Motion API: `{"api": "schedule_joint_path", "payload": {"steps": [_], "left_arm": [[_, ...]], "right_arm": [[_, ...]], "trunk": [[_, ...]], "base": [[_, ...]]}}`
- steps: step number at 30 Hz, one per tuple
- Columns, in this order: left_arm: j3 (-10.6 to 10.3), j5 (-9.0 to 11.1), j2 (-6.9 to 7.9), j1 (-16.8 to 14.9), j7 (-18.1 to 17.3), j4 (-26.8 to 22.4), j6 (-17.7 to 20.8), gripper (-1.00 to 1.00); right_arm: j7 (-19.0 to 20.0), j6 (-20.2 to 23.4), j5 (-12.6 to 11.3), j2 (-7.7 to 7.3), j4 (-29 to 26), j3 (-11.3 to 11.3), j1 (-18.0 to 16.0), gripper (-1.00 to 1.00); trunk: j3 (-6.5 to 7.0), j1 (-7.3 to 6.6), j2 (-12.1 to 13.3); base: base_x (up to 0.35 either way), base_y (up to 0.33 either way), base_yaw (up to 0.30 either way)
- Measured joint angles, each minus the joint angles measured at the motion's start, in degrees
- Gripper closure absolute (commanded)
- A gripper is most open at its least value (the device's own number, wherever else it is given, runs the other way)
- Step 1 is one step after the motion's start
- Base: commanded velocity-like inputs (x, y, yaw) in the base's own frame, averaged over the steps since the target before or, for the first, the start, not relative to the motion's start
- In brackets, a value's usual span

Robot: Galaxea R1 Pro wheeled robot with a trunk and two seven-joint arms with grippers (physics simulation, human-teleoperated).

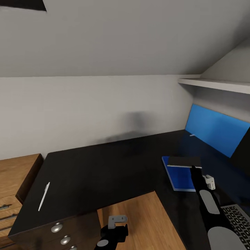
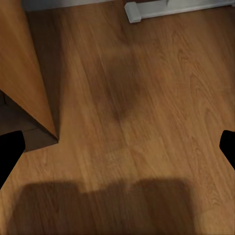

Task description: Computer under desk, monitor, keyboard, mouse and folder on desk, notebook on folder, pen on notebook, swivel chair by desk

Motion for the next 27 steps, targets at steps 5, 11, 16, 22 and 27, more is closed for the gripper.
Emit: {"api": "schedule_joint_path", "payload": {"steps": [5, 11, 16, 22, 27], "left_arm": [[-0.01, 0.0, -0.02, 0.0, 0.04, 0.0, 0.0, -1.0], [-0.01, 0.0, -0.02, 0.0, 0.03, 0.0, 0.01, -1.0], [-0.01, 0.0, -0.02, 0.0, 0.0, 0.0, 0.01, -1.0], [-0.15, 0.01, -0.02, 0.0, 0.03, 0.0, 0.01, -1.0], [-0.26, 0.0, -0.02, 0.0, 0.01, 0.0, -0.02, -1.0]], "right_arm": [[-0.08, -0.04, 0.0, 0.0, 0.13, 0.0, 0.0, 1.0], [-0.13, -0.05, 0.0, -0.07, 0.79, 0.0, 0.0, 1.0], [-0.13, -0.05, 0.0, -0.09, 0.92, 0.0, 0.0, 1.0], [-0.12, -0.05, -0.02, -0.09, 0.91, 0.0, 0.0, -1.0], [-0.12, -0.05, -0.08, -0.09, 0.87, 0.0, 0.0, -1.0]], "trunk": [[0.0, 0.0, 0.0], [0.0, 0.0, 0.0], [0.0, 0.0, 0.0], [0.0, 0.0, 0.0], [0.0, 0.0, 0.0]], "base": [[0.0, 0.0, 0.0], [0.0, 0.0, 0.0], [0.0, 0.0, 0.0], [0.0, 0.0, 0.0], [0.0, 0.0, 0.0]]}}
